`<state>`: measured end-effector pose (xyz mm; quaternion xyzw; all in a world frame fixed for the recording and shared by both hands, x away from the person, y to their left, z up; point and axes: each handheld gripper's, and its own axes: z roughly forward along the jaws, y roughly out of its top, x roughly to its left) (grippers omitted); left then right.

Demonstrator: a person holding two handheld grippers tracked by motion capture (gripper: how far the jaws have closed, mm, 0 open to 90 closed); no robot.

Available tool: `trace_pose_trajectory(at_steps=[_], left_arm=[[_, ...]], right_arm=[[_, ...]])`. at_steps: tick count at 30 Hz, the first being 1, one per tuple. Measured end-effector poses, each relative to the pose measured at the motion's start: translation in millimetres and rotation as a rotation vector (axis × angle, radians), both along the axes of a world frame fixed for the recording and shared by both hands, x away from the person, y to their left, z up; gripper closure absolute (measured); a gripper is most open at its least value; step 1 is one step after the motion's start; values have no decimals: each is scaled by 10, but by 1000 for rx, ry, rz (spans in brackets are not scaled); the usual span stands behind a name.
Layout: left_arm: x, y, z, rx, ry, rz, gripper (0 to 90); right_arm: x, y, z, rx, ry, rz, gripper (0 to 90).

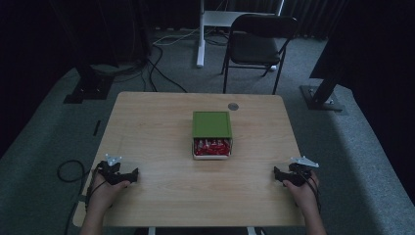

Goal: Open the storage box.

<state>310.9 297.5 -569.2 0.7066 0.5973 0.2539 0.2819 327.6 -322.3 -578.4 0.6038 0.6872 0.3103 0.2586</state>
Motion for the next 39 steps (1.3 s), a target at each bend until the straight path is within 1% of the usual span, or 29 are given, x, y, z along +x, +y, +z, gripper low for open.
trace_pose_trajectory(at_steps=[10,14,15,17,19,21,23,25,29,32,34,35,36,39], left_arm=[[-2,-2,0,-1,-1,0,21],[-18,-28,0,3,-1,-24,21],[-22,-37,2,10,-5,-25,21],[-31,-63,7,48,-25,-50,22],[-35,-92,20,74,-28,-61,22],[-41,-142,41,86,-33,-93,22],[-44,-197,58,95,-37,-110,22],[-45,-256,69,120,-40,-131,21],[-51,-371,90,147,-54,-160,22],[-63,-449,114,184,-70,-178,21],[-73,-498,129,200,-76,-191,21],[-73,-498,129,200,-76,-191,22],[-81,-542,141,209,-86,-204,22],[-91,-603,167,205,-93,-229,21]], right_arm=[[0,1,0,0,0,0,124],[0,0,0,0,0,0,124],[0,0,0,0,0,0,125],[0,0,0,0,0,0,125],[0,0,0,0,0,0,124],[0,0,0,0,0,0,124],[0,0,0,0,0,0,124],[0,0,0,0,0,0,125],[0,0,0,0,0,0,125],[0,0,0,0,0,0,125],[0,0,0,0,0,0,125],[0,0,0,0,0,0,125],[0,0,0,0,0,0,125],[0,0,0,0,0,0,125]])
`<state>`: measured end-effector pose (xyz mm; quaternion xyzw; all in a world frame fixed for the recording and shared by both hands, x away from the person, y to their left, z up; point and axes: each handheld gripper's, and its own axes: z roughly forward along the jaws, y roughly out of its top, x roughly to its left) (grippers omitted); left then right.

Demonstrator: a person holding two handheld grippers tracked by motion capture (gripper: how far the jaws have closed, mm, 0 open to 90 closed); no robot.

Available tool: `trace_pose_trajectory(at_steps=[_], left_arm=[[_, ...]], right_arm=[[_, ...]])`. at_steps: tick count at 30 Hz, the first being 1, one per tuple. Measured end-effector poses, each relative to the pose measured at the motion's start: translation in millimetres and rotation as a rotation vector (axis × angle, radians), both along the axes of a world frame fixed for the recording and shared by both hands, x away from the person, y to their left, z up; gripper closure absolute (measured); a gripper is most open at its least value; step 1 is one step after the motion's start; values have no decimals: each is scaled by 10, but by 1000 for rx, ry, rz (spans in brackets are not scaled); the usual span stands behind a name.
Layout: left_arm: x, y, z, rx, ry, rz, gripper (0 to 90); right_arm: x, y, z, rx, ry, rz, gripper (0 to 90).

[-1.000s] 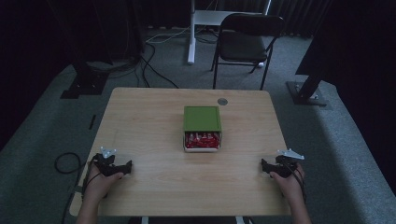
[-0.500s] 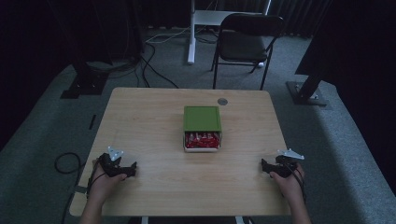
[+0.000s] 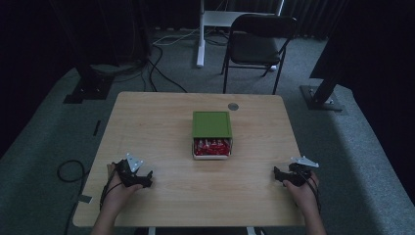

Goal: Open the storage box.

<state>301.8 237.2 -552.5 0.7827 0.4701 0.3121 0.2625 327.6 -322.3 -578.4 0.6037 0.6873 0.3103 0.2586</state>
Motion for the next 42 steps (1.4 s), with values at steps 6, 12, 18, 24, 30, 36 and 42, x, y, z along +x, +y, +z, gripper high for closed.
trace_pose_trajectory(at_steps=[6,12,18,24,30,36,42], left_arm=[[-13,-171,68,2,-10,-72,22],[-5,-337,170,31,-40,-126,21],[-28,-529,305,54,-82,-189,21],[-76,-731,426,98,-120,-247,21],[-118,-914,547,113,-150,-305,21],[-123,-1089,606,111,-161,-344,21],[-108,-1247,603,159,-169,-389,21]], right_arm=[[0,0,0,0,0,0,124],[0,-1,0,0,0,0,124],[0,1,0,1,0,-1,125],[0,0,0,1,0,0,124],[0,0,0,1,0,0,125],[0,1,1,2,1,-1,125],[0,1,1,1,1,-1,125]])
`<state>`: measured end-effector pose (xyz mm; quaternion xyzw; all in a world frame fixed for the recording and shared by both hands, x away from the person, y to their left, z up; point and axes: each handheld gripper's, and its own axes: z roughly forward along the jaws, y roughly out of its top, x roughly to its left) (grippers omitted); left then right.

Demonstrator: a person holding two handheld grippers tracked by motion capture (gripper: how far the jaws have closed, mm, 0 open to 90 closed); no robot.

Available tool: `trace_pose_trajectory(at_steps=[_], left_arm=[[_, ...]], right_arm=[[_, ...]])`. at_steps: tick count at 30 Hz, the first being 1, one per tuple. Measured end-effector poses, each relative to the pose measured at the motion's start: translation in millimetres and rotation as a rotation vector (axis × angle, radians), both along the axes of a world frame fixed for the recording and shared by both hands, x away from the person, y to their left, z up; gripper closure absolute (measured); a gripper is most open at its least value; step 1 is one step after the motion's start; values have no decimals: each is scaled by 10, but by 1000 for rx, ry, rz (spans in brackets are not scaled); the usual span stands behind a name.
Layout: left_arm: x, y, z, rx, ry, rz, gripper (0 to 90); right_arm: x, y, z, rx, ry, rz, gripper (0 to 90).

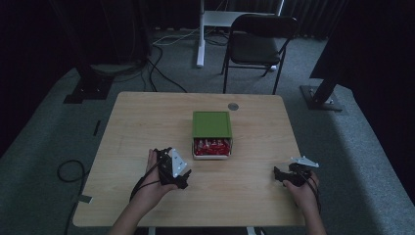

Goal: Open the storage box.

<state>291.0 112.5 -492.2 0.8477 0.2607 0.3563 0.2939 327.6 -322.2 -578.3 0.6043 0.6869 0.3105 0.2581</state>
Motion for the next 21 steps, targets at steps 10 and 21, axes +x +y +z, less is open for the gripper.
trace_pose_trajectory(at_steps=[10,21], left_arm=[[-6,-240,-42,59,-15,-65,21],[-18,-518,-244,119,2,-135,22]], right_arm=[[0,-1,0,0,0,3,124],[0,-1,0,0,0,5,124]])
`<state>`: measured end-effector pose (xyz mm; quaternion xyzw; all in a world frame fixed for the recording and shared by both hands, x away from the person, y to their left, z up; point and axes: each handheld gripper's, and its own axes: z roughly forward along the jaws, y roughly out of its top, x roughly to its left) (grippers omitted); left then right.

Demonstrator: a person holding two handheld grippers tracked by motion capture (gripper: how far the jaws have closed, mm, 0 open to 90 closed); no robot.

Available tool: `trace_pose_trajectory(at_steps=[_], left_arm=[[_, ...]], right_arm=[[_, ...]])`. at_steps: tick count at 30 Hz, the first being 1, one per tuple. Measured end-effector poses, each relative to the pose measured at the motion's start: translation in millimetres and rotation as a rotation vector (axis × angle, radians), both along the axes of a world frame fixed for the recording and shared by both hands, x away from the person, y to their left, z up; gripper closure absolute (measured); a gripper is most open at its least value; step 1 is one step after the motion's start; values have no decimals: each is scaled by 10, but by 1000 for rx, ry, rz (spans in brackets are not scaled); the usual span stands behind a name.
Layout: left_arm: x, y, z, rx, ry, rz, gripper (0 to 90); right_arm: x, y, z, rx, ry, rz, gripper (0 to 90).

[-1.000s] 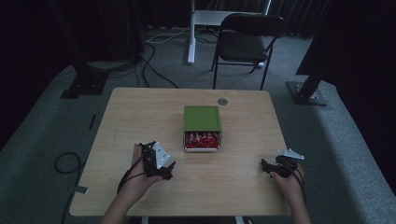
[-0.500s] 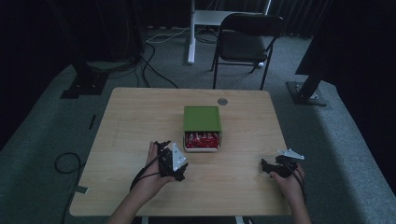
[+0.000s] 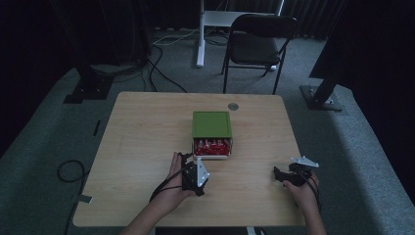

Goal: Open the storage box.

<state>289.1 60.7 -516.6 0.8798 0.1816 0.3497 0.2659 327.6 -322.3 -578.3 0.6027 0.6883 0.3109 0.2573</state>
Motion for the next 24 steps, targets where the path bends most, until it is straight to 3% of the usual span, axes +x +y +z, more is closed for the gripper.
trace_pose_trajectory(at_steps=[5,7,10,12,24], left_arm=[[24,-74,-105,37,-5,-6,21],[49,-131,-163,81,-31,-9,22],[69,-180,-168,100,-57,-24,22],[88,-211,-164,105,-46,-38,22],[206,-348,-180,152,-69,-66,60]], right_arm=[[0,0,0,0,0,0,124],[0,0,0,0,0,0,124],[0,0,0,0,0,0,124],[0,0,0,0,0,0,124],[0,-1,0,0,-1,0,124]])
